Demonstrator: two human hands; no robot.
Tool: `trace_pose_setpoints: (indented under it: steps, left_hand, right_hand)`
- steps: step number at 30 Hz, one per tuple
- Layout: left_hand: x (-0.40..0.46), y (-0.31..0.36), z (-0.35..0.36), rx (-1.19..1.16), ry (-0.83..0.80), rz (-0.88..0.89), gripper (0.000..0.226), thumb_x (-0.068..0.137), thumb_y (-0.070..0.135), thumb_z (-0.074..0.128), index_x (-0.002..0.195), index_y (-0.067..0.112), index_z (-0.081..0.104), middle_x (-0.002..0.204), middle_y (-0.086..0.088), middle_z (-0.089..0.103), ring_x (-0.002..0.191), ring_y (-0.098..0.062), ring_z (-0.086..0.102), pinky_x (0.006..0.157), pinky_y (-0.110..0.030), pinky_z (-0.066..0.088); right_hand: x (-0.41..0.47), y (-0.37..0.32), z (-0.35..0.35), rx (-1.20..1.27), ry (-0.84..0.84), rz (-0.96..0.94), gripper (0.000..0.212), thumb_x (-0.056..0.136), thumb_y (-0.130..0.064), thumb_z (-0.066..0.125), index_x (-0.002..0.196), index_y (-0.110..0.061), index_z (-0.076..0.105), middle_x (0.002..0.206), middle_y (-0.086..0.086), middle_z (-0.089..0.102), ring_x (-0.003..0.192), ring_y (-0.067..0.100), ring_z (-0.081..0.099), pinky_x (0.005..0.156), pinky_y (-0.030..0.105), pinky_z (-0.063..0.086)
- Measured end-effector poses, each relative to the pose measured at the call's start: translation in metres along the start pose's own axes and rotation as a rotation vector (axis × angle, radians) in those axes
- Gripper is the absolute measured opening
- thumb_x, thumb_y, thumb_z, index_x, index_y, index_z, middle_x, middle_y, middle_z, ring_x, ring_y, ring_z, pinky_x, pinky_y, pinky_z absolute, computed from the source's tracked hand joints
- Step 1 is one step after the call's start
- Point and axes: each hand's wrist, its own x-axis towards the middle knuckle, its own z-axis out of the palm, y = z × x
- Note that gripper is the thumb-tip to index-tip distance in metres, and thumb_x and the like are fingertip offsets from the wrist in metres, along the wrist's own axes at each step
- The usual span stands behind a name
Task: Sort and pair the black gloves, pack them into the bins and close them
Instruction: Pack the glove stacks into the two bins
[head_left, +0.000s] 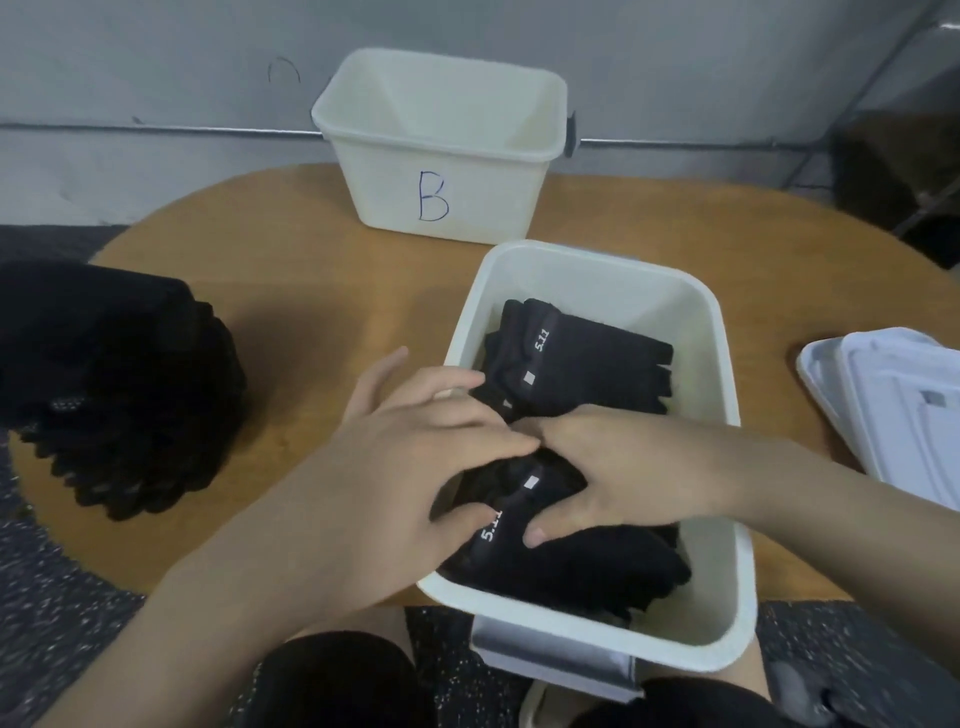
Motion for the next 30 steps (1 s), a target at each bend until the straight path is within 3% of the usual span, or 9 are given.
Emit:
trace_pose_setpoints:
  steps: [4, 6, 8, 13, 18, 20, 23, 27, 30]
  left_hand:
    - [0.008, 0.001, -0.008, 0.059, -0.027, -0.002, 0.034, 0.097, 0.055, 0.055, 0.125, 0.044, 0.071, 0.119, 0.028, 0.067, 0.147, 0.003, 0.029, 0.127, -0.054, 0.002]
    - [0.015, 0.004, -0.01, 0.089, -0.048, -0.025, 0.046, 0.099, 0.063, 0.038, 0.113, 0.041, 0.075, 0.113, 0.028, 0.069, 0.146, 0.003, 0.031, 0.127, -0.052, -0.001]
    - [0.022, 0.006, -0.009, 0.143, -0.08, -0.032, 0.05, 0.098, 0.063, 0.033, 0.107, 0.038, 0.076, 0.11, 0.025, 0.07, 0.145, 0.002, 0.032, 0.126, -0.049, -0.005]
    - [0.031, 0.004, -0.01, 0.126, -0.065, -0.027, 0.03, 0.095, 0.041, 0.064, 0.125, 0.039, 0.064, 0.114, 0.022, 0.068, 0.144, 0.002, 0.036, 0.127, -0.042, -0.011]
    - [0.035, -0.002, -0.007, 0.112, -0.068, 0.023, 0.029, 0.091, 0.027, 0.074, 0.117, 0.042, 0.074, 0.113, 0.024, 0.071, 0.145, -0.002, 0.041, 0.126, -0.042, -0.01]
    - [0.037, -0.005, -0.005, 0.123, -0.083, 0.022, 0.026, 0.088, 0.027, 0.077, 0.11, 0.04, 0.078, 0.111, 0.023, 0.073, 0.145, -0.005, 0.043, 0.126, -0.043, -0.01]
    - [0.043, -0.008, 0.001, 0.225, -0.117, 0.006, 0.022, 0.088, 0.034, 0.073, 0.108, 0.042, 0.079, 0.113, 0.024, 0.072, 0.146, -0.004, 0.037, 0.122, -0.038, -0.019]
    - [0.047, -0.012, 0.013, 0.354, -0.236, -0.06, 0.031, 0.094, 0.045, 0.055, 0.121, 0.048, 0.069, 0.124, 0.028, 0.058, 0.146, 0.005, 0.017, 0.115, -0.037, -0.031]
    - [0.049, -0.01, 0.015, 0.372, -0.227, -0.072, 0.031, 0.094, 0.041, 0.057, 0.122, 0.044, 0.071, 0.121, 0.024, 0.063, 0.144, -0.001, 0.021, 0.107, -0.035, -0.037]
  right_hand:
    - [-0.014, -0.001, -0.005, -0.13, 0.035, 0.013, 0.075, 0.083, -0.076, 0.062, 0.146, -0.04, 0.043, 0.131, -0.021, 0.06, 0.116, 0.002, 0.058, 0.099, 0.033, 0.052]
    - [-0.02, -0.004, -0.005, -0.214, 0.057, 0.012, 0.073, 0.085, -0.078, 0.056, 0.145, -0.04, 0.044, 0.13, -0.023, 0.059, 0.116, 0.001, 0.057, 0.099, 0.032, 0.051]
    - [-0.025, -0.006, -0.004, -0.253, 0.081, 0.003, 0.07, 0.086, -0.078, 0.053, 0.144, -0.039, 0.046, 0.125, -0.023, 0.059, 0.112, 0.001, 0.057, 0.096, 0.03, 0.05]
    - [-0.042, 0.002, -0.006, -0.163, 0.159, -0.013, 0.074, 0.086, -0.079, 0.041, 0.151, -0.044, 0.041, 0.14, -0.032, 0.049, 0.126, -0.006, 0.049, 0.105, 0.025, 0.044]
    - [-0.052, 0.013, -0.003, -0.075, 0.216, -0.031, 0.044, 0.1, -0.05, 0.055, 0.144, -0.051, 0.049, 0.131, -0.058, 0.04, 0.132, -0.019, 0.037, 0.103, 0.001, 0.03]
    - [-0.046, 0.012, -0.001, -0.164, 0.237, -0.024, 0.039, 0.102, -0.041, 0.057, 0.14, -0.049, 0.054, 0.138, -0.043, 0.047, 0.131, -0.007, 0.045, 0.104, 0.013, 0.04]
    - [-0.031, 0.008, 0.001, -0.337, 0.246, 0.007, 0.034, 0.103, -0.042, 0.055, 0.136, -0.049, 0.06, 0.133, -0.026, 0.063, 0.123, 0.008, 0.06, 0.102, 0.035, 0.048]
    - [-0.013, 0.008, 0.008, -0.538, 0.229, 0.045, 0.027, 0.103, -0.045, 0.052, 0.125, -0.04, 0.067, 0.125, -0.018, 0.068, 0.113, 0.021, 0.064, 0.094, 0.034, 0.049]
    - [-0.012, 0.009, 0.01, -0.565, 0.247, 0.067, 0.023, 0.101, -0.045, 0.054, 0.117, -0.037, 0.069, 0.116, -0.015, 0.071, 0.107, 0.022, 0.066, 0.086, 0.032, 0.049]
